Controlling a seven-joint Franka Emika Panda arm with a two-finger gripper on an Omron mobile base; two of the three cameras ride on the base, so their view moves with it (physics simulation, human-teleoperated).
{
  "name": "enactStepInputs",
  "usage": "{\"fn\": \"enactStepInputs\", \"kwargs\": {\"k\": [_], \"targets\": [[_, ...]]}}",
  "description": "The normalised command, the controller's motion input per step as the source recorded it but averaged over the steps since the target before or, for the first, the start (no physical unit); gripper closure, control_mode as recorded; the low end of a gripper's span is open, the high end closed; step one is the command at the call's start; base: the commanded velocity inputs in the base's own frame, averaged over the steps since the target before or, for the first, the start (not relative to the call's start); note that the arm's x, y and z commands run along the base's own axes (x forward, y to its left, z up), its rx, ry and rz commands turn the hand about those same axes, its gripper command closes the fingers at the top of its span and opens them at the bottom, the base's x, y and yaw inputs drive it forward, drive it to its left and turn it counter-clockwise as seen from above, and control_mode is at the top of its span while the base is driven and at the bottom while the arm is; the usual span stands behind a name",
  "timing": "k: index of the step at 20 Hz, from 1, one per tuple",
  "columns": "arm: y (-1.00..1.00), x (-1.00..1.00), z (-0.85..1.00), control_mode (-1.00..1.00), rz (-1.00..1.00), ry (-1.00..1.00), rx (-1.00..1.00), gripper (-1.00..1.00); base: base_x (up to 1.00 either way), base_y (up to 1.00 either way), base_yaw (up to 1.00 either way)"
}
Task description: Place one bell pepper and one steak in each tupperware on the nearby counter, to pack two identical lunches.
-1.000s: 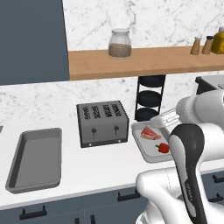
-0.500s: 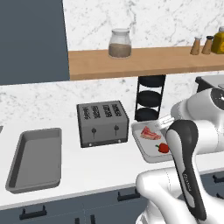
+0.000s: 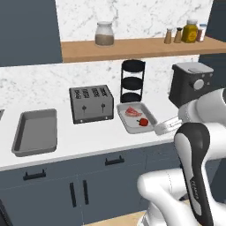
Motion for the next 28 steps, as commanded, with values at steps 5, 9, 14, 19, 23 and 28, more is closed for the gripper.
{"fn": "enactStepInputs", "kwargs": {"k": [5, 9, 14, 19, 23, 28], "targets": [[0.0, 0.0, 0.0, 1.0, 0.0, 0.0, 0.0, -1.0, -1.0, -0.54, -0.15], [0.0, 0.0, 0.0, 1.0, 0.0, 0.0, 0.0, -1.0, -0.88, -0.9, -0.16], [0.0, 0.0, 0.0, 1.0, 0.0, 0.0, 0.0, -1.0, -0.26, -1.0, -0.15], [0.0, 0.0, 0.0, 1.0, 0.0, 0.0, 0.0, -1.0, 0.13, -0.99, -0.01], [0.0, 0.0, 0.0, 1.0, 0.0, 0.0, 0.0, -1.0, 0.33, -0.93, 0.0], [0.0, 0.0, 0.0, 1.0, 0.0, 0.0, 0.0, -1.0, 0.39, -0.89, 0.01]]}}
